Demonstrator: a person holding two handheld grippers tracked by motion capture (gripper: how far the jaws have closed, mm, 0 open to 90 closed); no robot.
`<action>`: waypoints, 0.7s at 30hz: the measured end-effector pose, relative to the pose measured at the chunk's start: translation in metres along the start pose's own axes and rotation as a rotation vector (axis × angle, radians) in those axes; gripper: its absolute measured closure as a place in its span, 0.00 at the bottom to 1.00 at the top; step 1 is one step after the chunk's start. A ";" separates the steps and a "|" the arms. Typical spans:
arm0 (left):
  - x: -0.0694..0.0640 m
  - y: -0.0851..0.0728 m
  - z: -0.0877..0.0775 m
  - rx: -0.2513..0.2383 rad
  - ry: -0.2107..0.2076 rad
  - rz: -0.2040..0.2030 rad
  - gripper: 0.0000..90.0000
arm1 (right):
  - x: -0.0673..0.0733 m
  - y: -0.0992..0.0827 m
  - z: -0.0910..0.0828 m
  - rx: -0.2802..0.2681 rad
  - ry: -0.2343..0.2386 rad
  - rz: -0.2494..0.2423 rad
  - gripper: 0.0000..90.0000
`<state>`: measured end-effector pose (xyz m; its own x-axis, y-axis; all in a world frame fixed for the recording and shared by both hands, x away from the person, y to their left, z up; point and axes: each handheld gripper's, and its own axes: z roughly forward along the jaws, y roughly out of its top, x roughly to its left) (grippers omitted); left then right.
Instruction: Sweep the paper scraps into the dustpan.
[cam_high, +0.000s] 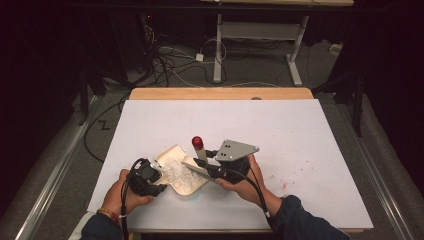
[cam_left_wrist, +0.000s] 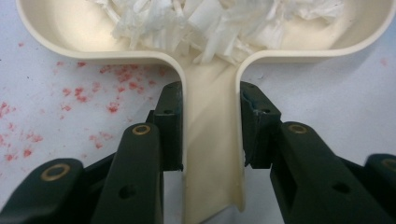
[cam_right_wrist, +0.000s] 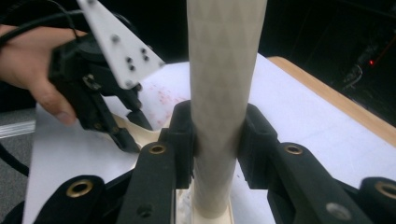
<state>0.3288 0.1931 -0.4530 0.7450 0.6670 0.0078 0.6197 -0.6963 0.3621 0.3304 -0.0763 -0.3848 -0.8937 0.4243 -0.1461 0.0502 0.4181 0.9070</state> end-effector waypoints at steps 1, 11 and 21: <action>0.000 0.000 0.000 0.000 0.000 -0.001 0.71 | 0.001 0.001 0.000 -0.005 0.005 -0.004 0.79; 0.000 0.001 -0.006 0.005 -0.011 -0.021 0.71 | -0.022 0.008 -0.016 -0.053 -0.058 0.015 0.79; 0.009 -0.002 -0.010 -0.010 -0.019 -0.071 0.71 | -0.059 0.014 0.009 -0.055 -0.161 0.003 0.79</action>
<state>0.3317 0.2037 -0.4445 0.7039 0.7094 -0.0358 0.6685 -0.6446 0.3708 0.3878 -0.0881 -0.3668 -0.8104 0.5506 -0.2004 0.0245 0.3736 0.9273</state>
